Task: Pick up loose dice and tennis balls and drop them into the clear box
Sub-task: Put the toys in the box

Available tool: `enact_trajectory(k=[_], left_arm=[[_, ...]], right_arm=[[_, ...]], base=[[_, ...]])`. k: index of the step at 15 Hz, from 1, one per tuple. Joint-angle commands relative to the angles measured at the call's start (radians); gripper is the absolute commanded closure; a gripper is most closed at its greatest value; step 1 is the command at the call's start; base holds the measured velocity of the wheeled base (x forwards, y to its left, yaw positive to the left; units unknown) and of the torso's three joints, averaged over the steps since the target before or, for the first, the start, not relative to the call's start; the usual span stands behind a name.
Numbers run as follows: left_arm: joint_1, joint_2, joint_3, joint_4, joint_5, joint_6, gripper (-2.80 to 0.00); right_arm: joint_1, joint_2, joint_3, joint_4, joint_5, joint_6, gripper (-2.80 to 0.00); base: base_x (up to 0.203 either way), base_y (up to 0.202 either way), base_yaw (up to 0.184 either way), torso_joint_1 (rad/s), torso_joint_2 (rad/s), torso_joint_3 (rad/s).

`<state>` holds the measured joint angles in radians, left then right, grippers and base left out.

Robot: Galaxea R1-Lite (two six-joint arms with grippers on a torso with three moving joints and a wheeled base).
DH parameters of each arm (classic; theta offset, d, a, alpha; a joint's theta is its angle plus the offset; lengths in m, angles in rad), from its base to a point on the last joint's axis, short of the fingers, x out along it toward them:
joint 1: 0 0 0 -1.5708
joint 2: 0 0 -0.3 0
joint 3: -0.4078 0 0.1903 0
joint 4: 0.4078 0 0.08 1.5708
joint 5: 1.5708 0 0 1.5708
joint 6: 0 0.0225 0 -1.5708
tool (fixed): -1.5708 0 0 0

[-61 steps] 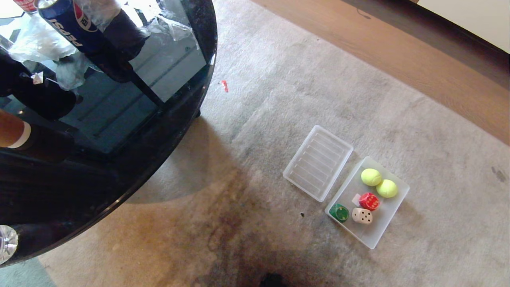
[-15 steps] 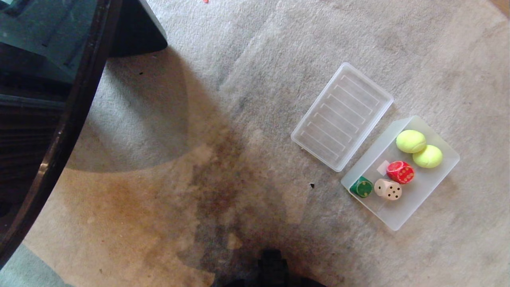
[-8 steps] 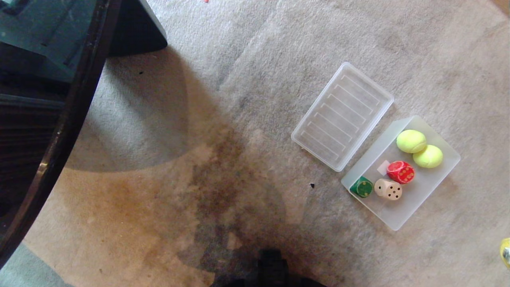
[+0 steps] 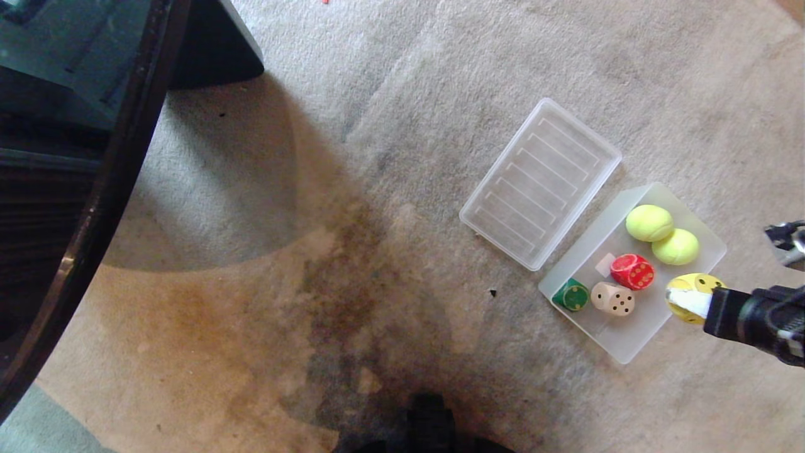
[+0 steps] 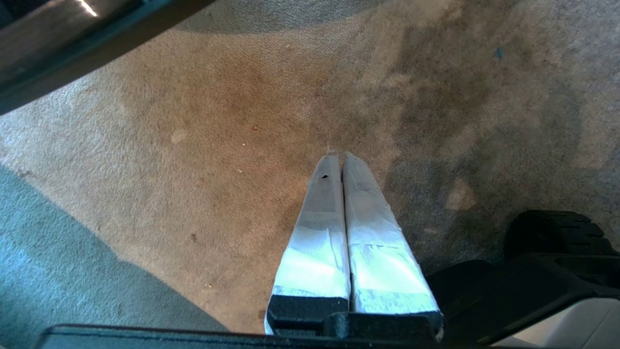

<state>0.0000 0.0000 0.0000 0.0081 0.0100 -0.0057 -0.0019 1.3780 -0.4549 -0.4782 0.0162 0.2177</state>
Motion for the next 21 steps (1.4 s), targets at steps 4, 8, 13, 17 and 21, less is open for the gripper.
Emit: enact_trajectory(k=[4,8,13,17,21], left_arm=[[0.000,0.000,0.002,0.000,0.001,0.000,0.00],[0.000,0.000,0.002,0.000,0.001,0.000,0.00],[0.000,0.000,0.002,0.000,0.001,0.000,0.00],[0.000,0.000,0.002,0.000,0.001,0.000,0.00],[0.000,0.000,0.002,0.000,0.001,0.000,0.00]], right_arm=[[0.007,0.420,0.018,-0.470,0.002,0.014,0.00],[0.017,0.492,0.016,-0.658,0.003,0.014,-2.80],[0.019,0.446,0.021,-0.674,0.010,0.002,-2.80],[0.021,0.359,0.083,-0.664,0.035,0.006,-2.80],[0.022,0.153,0.222,-0.589,0.064,0.017,0.00]], base=[[0.000,0.000,0.000,0.000,0.00,0.000],[0.000,0.000,0.000,0.000,0.00,0.000],[0.000,0.000,0.000,0.000,0.00,0.000],[0.000,0.000,0.000,0.000,0.00,0.000],[0.000,0.000,0.000,0.000,0.00,0.000]])
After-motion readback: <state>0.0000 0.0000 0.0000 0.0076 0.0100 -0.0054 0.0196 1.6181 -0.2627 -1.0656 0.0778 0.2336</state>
